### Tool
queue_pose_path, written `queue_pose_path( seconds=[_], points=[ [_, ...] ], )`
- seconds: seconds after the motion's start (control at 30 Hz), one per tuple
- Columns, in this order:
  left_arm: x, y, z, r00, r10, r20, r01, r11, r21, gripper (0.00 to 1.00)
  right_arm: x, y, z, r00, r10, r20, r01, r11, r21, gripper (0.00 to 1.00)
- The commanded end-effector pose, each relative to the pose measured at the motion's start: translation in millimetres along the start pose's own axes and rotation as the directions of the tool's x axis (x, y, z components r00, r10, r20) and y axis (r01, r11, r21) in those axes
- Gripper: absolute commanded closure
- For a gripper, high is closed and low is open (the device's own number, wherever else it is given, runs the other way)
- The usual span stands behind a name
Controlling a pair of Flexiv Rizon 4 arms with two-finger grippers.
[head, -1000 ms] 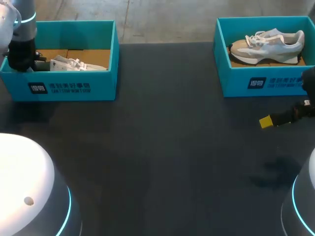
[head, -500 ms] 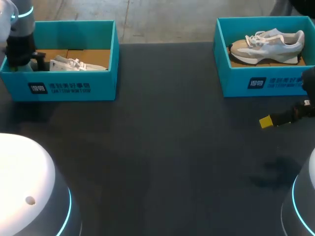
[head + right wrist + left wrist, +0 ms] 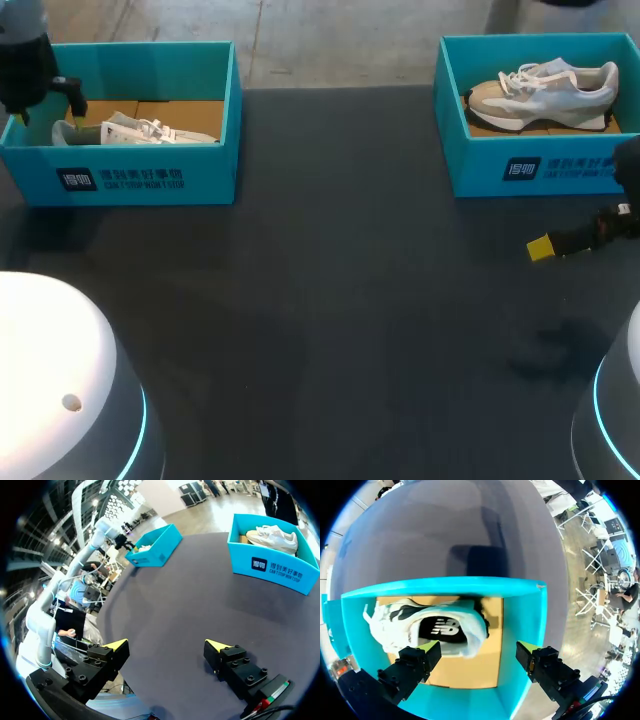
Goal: Take the shoe out of the shoebox, open the shoe tongue, remove and reinsert the insole, then place the shoe into the shoebox
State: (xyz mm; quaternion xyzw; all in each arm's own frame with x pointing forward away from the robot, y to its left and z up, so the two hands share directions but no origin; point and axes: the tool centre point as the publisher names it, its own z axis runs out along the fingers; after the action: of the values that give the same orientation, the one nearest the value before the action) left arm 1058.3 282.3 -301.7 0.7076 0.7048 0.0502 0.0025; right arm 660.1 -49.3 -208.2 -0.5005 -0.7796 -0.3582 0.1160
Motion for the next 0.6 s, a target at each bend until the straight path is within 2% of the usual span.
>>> queue_pose_path(
  seconds=[0.03,0.47,0.6],
  points=[
    [5.5,-8,-25,1.000,0.013,0.026,-0.013,1.000,-0.015,0.00,0.5,-0.2,1,1.000,0.001,0.003,-0.001,1.000,0.001,0.00],
    [21.1,-17,-69,0.993,0.044,0.109,-0.038,0.998,-0.058,0.00,0.5,-0.2,1,1.000,0.001,0.003,-0.001,1.000,0.001,0.00],
    [23.4,-17,-82,0.981,0.081,0.174,-0.076,0.996,-0.035,0.00,0.5,-0.2,1,1.000,0.001,0.003,-0.001,1.000,0.001,0.00]
  ],
)
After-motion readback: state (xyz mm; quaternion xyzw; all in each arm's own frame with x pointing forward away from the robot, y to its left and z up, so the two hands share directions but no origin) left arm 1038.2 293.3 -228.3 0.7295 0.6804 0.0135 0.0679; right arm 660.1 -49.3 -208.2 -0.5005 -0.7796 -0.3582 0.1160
